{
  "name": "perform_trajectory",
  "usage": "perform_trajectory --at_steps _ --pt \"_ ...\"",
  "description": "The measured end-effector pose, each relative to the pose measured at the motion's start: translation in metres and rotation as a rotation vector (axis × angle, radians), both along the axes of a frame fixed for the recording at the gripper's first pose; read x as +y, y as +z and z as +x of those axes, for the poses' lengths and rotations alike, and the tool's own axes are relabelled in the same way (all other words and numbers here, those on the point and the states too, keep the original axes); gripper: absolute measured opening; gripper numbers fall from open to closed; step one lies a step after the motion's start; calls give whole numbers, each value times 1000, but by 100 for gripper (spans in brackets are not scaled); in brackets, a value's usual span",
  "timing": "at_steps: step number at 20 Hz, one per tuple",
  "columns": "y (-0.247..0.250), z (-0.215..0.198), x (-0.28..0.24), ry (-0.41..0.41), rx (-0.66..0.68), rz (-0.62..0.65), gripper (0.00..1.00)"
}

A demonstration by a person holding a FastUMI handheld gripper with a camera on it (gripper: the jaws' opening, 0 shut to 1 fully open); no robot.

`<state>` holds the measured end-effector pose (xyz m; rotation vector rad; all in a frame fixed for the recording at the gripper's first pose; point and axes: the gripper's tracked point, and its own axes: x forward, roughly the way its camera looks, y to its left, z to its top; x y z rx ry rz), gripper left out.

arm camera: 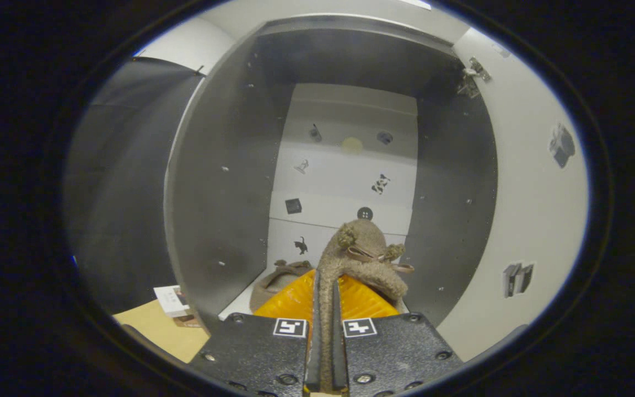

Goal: Open the shoe cabinet door, grab the shoes and put them into the shoe cabinet, then close the shoe cabinet door.

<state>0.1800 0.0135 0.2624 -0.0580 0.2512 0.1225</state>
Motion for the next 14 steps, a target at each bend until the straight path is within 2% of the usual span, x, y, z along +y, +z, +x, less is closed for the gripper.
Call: perform_trajectory --at_steps 3,7,14 --pt "-34 37 -9 -26 62 -28 11" --pt "-71 71 -12 -5 120 -62 12" --pt "-86 111 -20 -25 118 -220 13"
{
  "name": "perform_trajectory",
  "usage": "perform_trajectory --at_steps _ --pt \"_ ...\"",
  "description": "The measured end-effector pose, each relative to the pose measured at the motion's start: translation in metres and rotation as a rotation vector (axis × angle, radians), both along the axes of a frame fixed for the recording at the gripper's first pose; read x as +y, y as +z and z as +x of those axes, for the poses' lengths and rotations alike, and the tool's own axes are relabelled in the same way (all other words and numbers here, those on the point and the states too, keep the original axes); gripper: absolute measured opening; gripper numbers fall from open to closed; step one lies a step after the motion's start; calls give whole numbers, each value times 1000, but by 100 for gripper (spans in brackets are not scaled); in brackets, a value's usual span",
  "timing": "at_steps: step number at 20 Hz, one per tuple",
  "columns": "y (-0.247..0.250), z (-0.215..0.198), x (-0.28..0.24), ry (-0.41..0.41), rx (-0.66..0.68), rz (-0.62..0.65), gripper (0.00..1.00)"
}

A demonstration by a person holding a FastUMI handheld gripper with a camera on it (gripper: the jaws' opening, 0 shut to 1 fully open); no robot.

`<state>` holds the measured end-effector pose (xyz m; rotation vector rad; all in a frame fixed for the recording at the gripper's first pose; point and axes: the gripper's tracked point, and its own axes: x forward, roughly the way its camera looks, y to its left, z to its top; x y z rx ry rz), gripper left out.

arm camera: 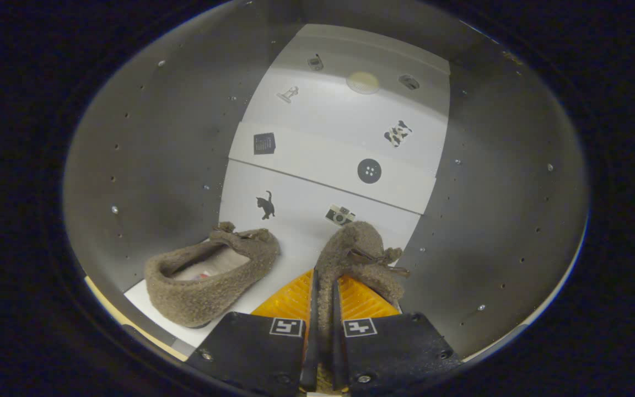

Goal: Open the shoe cabinet door, grab the shoes and put them into the shoe cabinet, then close the shoe cabinet door.

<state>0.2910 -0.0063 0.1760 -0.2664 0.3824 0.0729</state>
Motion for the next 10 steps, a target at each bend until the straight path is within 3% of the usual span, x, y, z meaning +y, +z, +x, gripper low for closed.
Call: perform_trajectory --at_steps 5,8,9,10 --pt "-10 9 13 33 31 -7 13" --pt "-7 8 6 -12 11 -11 15" --pt "-6 6 5 -25 6 -3 19" --pt "-4 1 6 -31 5 15 32"
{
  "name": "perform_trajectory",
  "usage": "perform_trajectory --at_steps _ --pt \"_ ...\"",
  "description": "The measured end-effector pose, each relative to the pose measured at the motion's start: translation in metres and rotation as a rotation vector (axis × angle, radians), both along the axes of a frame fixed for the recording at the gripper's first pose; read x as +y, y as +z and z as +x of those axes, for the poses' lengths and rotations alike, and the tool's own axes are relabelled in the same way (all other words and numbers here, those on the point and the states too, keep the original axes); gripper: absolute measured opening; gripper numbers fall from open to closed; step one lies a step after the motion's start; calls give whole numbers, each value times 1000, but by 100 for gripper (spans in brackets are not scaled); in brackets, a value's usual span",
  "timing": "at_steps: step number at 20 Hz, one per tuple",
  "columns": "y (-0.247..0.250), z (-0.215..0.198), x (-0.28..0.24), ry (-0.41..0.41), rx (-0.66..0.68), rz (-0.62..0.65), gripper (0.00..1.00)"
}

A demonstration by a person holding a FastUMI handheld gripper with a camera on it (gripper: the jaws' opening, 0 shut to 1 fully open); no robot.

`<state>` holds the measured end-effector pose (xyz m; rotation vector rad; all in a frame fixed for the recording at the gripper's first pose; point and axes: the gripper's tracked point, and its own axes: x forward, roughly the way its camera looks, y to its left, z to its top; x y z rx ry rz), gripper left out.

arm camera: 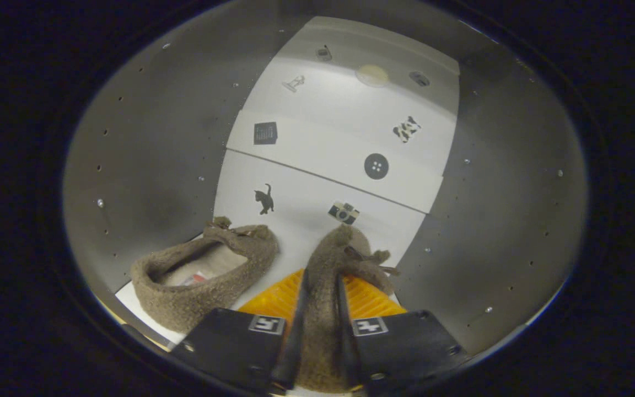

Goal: Open the shoe cabinet door, grab the shoes and put them into the shoe cabinet, then close the shoe cabinet door.

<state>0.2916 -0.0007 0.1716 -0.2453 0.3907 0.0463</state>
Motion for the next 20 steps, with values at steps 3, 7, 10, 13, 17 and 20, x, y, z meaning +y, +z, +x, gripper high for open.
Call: perform_trajectory --at_steps 3,7,10,13,17,20 --pt "22 -19 -4 -20 -69 47 58" --pt "42 -69 2 -6 -101 93 93" --pt "54 -119 -6 -33 -120 82 100" --pt "59 -181 11 35 -124 166 100" --pt "66 -277 12 96 -117 225 100" --pt "76 -350 14 145 -186 237 100"
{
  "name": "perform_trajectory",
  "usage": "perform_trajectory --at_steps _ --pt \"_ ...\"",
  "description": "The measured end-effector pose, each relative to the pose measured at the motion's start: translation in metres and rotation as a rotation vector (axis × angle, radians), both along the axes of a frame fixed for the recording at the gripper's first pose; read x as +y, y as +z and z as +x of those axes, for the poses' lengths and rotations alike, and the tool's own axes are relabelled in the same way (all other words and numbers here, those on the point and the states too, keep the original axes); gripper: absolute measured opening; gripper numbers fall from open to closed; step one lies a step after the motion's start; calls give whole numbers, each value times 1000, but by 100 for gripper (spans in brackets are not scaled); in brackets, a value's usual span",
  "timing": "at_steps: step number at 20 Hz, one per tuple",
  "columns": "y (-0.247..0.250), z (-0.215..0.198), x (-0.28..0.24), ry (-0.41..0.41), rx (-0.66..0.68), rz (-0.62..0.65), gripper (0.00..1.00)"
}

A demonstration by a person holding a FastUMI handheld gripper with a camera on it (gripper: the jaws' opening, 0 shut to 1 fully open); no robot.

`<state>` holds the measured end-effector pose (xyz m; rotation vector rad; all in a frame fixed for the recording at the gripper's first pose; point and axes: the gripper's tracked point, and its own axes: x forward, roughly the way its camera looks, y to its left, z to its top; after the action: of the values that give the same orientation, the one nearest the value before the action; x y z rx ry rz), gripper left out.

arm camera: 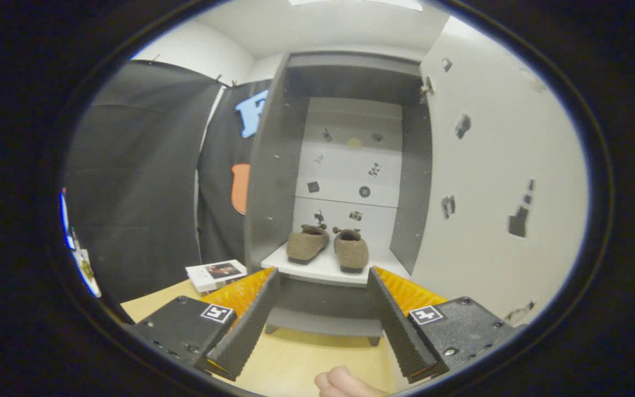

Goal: Open the shoe cabinet door, grab the shoes and put them into the shoe cabinet, then close the shoe cabinet door.

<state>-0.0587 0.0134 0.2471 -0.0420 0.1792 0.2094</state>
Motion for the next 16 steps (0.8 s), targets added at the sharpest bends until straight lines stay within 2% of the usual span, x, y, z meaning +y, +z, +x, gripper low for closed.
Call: perform_trajectory --at_steps 3,6,13,16 --pt "0 -66 5 57 -68 21 100" --pt "0 -103 -7 20 -74 106 100" --pt "28 -149 -61 -31 -190 75 100" --pt "30 -167 -116 -126 -233 46 100"
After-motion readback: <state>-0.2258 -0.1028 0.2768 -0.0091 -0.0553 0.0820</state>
